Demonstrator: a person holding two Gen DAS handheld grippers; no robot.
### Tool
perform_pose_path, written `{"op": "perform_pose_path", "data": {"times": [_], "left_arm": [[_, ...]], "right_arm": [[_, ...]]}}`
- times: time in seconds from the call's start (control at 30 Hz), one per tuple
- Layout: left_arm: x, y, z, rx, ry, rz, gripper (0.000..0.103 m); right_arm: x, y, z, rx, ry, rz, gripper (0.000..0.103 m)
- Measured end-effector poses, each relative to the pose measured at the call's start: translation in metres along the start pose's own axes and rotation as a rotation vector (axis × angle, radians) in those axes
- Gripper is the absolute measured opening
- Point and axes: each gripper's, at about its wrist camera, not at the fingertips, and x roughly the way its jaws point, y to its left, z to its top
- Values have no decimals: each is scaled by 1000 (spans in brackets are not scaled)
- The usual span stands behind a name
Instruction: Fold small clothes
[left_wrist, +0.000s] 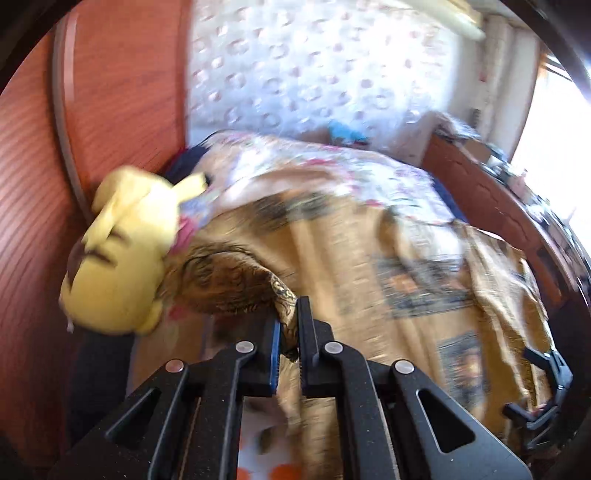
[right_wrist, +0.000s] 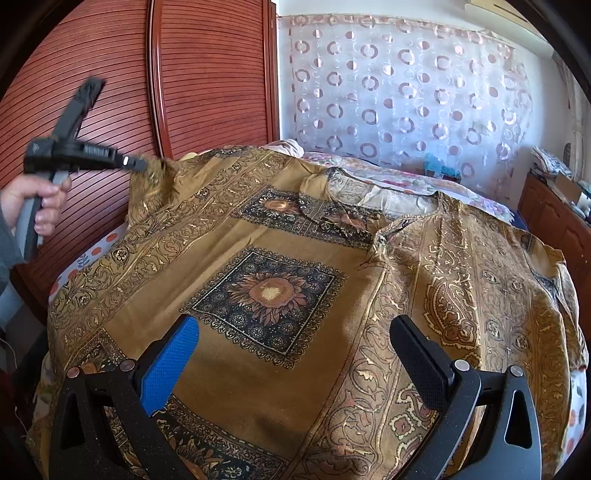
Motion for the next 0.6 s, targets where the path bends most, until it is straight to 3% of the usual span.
{"op": "perform_pose_path", "data": {"times": [0.2, 0.3, 0.4, 0.43, 0.53, 0.6], "left_arm": [[-1, -76, -3, 149, 57, -145, 9], [-7, -97, -12, 215, 72, -151, 12], [-19, -96, -16, 236, 51, -147, 33], [-25, -94, -17, 237, 37, -145, 48], [-35, -85, -24, 258, 9, -96, 74], [-36, -79, -28, 251, 3, -69, 79]], "right_arm": [[-1, 0, -2, 8, -6, -1, 103], [-2, 0, -2, 10, -5, 0, 103], [-2, -1, -2, 11, -8, 4, 103], [-2, -1, -2, 12, -9, 6, 103], [-2, -4, -2, 17, -13, 9, 103], [-2, -5, -2, 21, -14, 12, 103]]}}
